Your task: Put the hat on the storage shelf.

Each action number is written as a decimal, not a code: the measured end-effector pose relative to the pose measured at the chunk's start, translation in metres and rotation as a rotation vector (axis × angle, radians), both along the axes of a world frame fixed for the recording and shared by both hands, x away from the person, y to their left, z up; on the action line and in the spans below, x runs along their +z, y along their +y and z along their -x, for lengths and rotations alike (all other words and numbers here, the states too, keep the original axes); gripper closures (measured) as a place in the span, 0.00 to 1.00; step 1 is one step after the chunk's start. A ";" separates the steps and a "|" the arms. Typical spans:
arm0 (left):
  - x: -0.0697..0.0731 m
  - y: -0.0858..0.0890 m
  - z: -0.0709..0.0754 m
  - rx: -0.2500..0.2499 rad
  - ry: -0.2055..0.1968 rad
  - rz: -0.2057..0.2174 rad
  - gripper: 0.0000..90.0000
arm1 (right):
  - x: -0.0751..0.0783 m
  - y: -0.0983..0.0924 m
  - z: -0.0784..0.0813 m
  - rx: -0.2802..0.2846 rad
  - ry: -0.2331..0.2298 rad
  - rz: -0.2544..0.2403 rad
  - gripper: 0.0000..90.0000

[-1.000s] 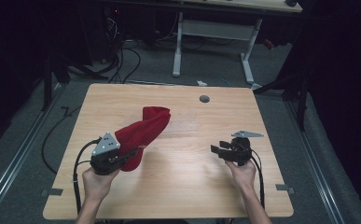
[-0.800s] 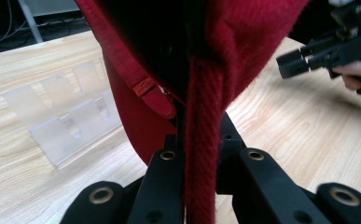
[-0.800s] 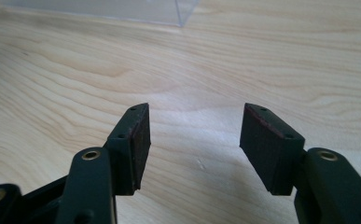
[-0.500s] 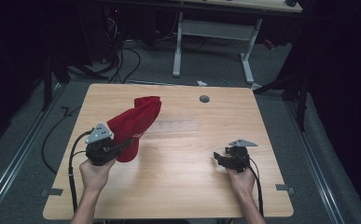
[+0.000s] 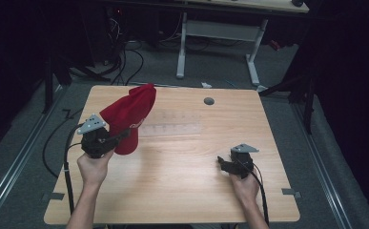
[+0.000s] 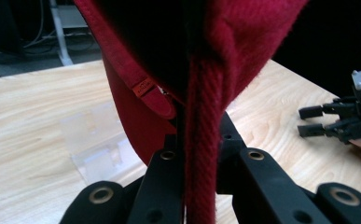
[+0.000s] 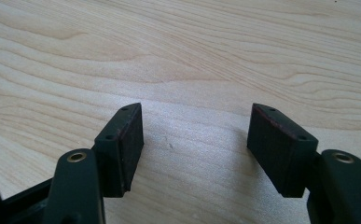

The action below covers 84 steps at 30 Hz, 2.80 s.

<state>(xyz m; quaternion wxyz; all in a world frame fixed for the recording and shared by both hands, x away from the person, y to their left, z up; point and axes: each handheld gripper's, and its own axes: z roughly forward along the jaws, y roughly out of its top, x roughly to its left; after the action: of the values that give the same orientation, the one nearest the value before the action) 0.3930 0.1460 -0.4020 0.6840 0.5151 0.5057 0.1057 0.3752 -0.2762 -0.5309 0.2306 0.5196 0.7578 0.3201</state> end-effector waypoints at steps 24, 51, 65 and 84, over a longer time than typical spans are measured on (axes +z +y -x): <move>0.011 0.004 -0.044 0.040 0.010 0.022 0.94 | 0.000 0.001 0.001 -0.002 0.000 0.002 0.39; -0.002 0.016 -0.078 0.091 0.009 0.063 0.94 | 0.000 0.001 0.002 0.000 0.001 0.001 0.38; -0.007 0.005 -0.091 0.083 -0.013 0.023 0.94 | 0.000 0.001 0.002 0.001 0.002 0.001 0.38; -0.027 -0.001 -0.093 0.101 -0.003 -0.035 0.93 | 0.000 0.002 0.002 0.005 0.002 0.001 0.38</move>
<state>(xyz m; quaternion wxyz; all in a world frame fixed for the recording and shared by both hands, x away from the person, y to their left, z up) 0.4864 0.1450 -0.4292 0.6696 0.5006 0.5278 0.1496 0.3728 -0.2745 -0.5311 0.2295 0.5180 0.7594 0.3197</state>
